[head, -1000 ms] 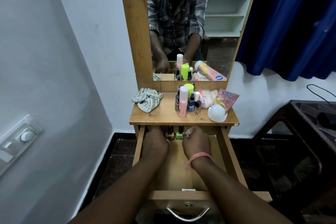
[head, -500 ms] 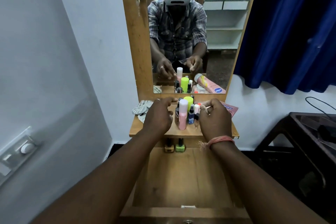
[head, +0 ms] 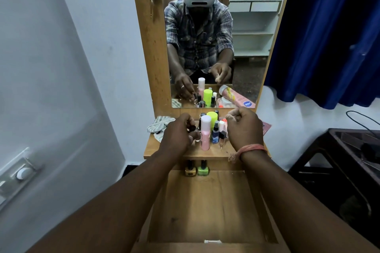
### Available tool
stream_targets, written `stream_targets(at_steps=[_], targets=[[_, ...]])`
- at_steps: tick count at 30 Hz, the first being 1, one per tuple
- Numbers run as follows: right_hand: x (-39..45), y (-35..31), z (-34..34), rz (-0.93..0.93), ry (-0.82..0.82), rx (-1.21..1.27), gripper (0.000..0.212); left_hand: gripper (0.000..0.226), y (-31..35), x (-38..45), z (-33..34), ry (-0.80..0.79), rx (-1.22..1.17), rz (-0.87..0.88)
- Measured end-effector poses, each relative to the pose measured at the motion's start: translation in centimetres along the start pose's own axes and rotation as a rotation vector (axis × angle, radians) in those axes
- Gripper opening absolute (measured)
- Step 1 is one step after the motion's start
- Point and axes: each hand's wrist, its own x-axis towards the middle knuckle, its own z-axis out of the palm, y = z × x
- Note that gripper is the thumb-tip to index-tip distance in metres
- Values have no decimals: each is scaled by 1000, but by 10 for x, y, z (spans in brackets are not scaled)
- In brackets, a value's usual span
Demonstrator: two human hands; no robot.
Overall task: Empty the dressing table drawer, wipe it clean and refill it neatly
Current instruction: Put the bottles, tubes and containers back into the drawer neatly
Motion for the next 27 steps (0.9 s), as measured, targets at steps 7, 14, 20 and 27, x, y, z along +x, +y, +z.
stream_targets(at_steps=[7, 14, 20, 27], targets=[[9, 4, 11, -253, -276, -390, 39, 28, -5, -8, -1, 128, -186, -65], [14, 5, 16, -246, -258, -297, 21, 35, 3, -23, -9, 164, -286, -126], [14, 2, 11, -172, -214, -108, 17, 38, 2, -32, -14, 177, -308, -161], [-1, -25, -15, -184, -50, 220, 14, 33, 5, -59, -27, 306, -340, -161]])
